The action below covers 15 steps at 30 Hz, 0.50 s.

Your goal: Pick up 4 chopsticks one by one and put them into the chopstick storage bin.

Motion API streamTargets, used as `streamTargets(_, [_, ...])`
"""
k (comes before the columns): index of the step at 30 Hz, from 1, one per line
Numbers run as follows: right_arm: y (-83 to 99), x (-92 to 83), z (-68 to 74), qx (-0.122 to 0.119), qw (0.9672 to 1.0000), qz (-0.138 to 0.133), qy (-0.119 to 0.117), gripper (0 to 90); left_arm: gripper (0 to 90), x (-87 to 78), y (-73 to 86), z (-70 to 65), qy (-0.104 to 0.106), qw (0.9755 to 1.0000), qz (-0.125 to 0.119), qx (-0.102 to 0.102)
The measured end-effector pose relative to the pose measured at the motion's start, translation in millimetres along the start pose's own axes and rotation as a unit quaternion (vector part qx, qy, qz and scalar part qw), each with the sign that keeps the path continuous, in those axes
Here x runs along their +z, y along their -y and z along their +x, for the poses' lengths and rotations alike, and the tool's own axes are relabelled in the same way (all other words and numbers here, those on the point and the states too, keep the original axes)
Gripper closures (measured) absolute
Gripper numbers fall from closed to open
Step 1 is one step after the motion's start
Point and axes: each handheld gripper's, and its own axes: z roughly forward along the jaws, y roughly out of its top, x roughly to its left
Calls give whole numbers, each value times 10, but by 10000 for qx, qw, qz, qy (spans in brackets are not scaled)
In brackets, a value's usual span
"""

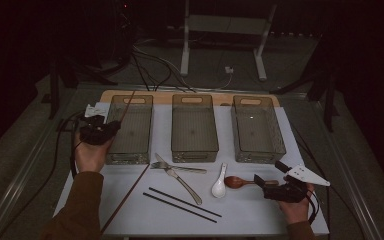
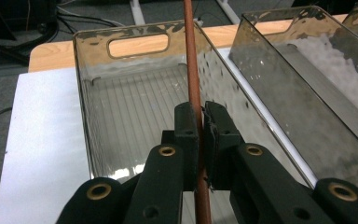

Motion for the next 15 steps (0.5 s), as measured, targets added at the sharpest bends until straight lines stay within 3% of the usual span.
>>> streamTargets(6, [0,1,-4,1,10000,-4,0,0,863,108,-13,64,-19,10000,73,8])
streamTargets(15, [0,5,-1,-2,10000,6,-6,0,863,239,-59,105,54,9998,99,188])
